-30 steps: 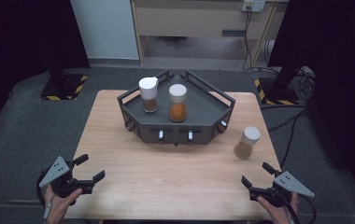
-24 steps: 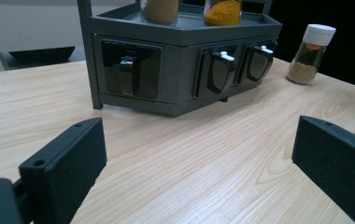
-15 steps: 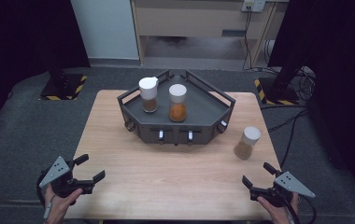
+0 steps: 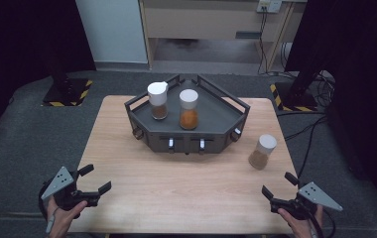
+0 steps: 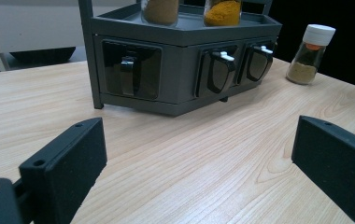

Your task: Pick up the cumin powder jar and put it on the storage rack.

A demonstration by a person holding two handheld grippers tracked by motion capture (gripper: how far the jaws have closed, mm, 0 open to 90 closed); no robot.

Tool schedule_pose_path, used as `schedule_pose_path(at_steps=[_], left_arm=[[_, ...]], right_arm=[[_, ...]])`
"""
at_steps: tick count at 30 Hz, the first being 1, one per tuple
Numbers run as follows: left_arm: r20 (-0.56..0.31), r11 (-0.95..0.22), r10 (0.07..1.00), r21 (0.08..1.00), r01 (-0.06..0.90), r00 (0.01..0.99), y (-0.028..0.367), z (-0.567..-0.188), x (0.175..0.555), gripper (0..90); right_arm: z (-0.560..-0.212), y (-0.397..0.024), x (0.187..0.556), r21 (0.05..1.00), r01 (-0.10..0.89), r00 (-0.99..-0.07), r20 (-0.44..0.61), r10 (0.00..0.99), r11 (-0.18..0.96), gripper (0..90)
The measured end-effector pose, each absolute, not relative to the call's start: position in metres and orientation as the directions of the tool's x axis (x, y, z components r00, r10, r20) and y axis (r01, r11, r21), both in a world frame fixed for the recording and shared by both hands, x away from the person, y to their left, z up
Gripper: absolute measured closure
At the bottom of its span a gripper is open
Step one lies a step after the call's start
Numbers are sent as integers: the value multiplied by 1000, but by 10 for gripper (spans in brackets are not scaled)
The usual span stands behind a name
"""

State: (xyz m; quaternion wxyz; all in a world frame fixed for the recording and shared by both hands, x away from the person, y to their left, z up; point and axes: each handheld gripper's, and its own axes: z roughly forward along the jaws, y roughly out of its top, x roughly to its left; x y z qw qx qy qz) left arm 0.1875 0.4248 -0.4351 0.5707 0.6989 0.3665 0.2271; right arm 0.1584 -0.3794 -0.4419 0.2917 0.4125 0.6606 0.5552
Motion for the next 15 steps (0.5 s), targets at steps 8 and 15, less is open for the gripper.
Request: schedule_pose_path(at_steps=[8,15], left_arm=[[-100,-86,769,962,258,632,424,-435,188,20],[-99,-86,771,962,258,630,424,-435,188,20]], right_arm=[[-419,-391,159,972,237,-518,124,846,2,21],[-389,-397,165,964,264,-525,120,843,27,23]])
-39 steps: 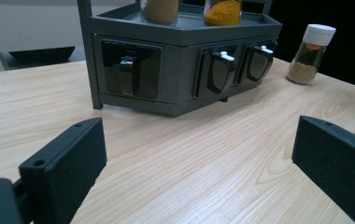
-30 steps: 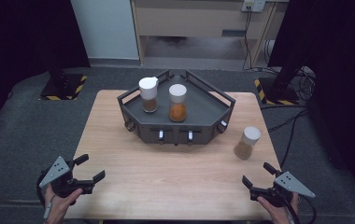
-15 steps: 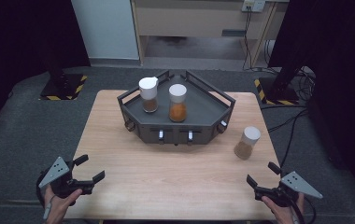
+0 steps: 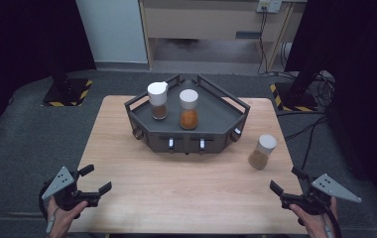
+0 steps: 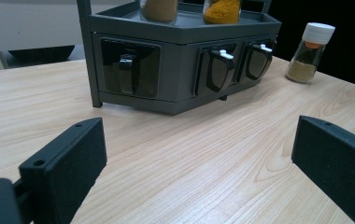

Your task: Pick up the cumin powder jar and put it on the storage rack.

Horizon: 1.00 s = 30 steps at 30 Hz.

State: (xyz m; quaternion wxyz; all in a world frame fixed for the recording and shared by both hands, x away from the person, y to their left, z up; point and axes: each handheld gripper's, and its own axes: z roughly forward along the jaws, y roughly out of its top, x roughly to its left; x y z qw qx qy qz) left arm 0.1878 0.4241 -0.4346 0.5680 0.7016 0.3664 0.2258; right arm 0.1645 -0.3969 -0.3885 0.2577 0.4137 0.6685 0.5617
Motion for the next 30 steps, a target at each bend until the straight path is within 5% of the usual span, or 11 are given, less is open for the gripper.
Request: schedule_pose_path(at_steps=[30], left_arm=[[-109,-82,768,961,265,631,424,-435,189,20]], right_arm=[[-289,-402,207,927,345,-517,58,854,146,21]])
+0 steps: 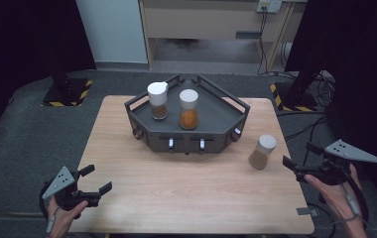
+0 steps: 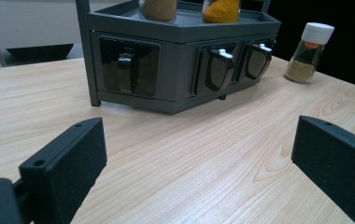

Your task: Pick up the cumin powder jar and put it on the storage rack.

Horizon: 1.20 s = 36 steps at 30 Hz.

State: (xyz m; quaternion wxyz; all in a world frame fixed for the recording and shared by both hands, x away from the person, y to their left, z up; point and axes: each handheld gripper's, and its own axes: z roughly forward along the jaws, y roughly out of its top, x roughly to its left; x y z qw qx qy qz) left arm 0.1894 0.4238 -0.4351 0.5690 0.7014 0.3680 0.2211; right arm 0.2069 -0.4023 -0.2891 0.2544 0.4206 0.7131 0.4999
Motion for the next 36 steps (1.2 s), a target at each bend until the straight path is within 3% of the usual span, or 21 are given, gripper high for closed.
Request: schedule_pose_path(at_steps=[14,36], left_arm=[[-109,-84,766,960,268,633,424,-435,190,20],[-109,-84,767,960,267,633,425,-435,190,21]], right_arm=[[-266,-395,242,887,411,-522,41,852,209,29],[-275,-379,300,827,507,-508,58,859,244,33]])
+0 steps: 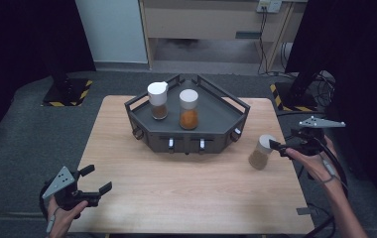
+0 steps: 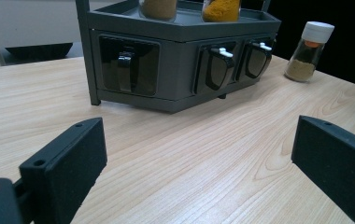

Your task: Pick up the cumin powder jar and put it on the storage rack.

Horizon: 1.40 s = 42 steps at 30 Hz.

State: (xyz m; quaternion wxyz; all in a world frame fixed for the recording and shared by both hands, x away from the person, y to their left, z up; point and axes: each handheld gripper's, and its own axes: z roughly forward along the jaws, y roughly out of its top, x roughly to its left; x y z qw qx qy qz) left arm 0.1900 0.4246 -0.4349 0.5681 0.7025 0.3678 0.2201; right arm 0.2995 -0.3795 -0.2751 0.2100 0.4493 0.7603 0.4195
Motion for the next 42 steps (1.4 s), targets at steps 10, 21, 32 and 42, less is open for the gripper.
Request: schedule_pose_path(at_steps=[10,21,32,42], left_arm=[[-109,-83,768,960,268,631,425,-435,190,22],[-109,-83,768,960,267,631,425,-435,189,23],[-108,-84,769,960,267,630,425,-435,189,24],[-109,-83,769,960,266,630,426,-435,189,24]], right_arm=[[-286,-370,320,800,545,-502,70,862,253,34],[-302,-360,334,778,571,-495,70,866,263,44],[-320,-354,342,760,595,-465,60,883,261,61],[-333,-349,347,741,618,-444,55,894,261,108]])
